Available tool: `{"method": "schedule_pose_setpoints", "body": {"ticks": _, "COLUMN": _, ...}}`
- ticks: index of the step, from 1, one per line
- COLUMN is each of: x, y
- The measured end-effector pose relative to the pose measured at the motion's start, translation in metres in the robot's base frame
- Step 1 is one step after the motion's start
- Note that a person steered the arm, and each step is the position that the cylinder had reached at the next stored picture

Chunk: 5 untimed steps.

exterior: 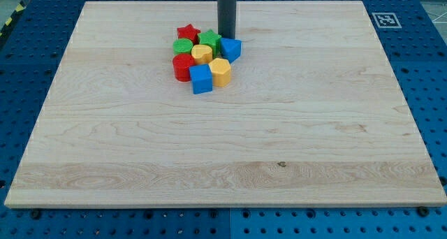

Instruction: Slide the blue cube up a bit

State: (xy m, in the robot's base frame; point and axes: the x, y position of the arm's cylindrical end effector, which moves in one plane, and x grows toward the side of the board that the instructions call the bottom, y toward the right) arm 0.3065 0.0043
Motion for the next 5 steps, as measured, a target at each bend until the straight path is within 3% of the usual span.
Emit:
{"method": "schedule_pose_setpoints", "body": {"ticks": 2, "x": 0.007, "y": 0.074}}
{"method": "schedule_pose_setpoints", "body": {"ticks": 3, "x": 0.040, "y": 0.099}}
{"method": "schedule_pose_setpoints", "body": {"ticks": 5, "x": 0.137, "y": 0.087}}
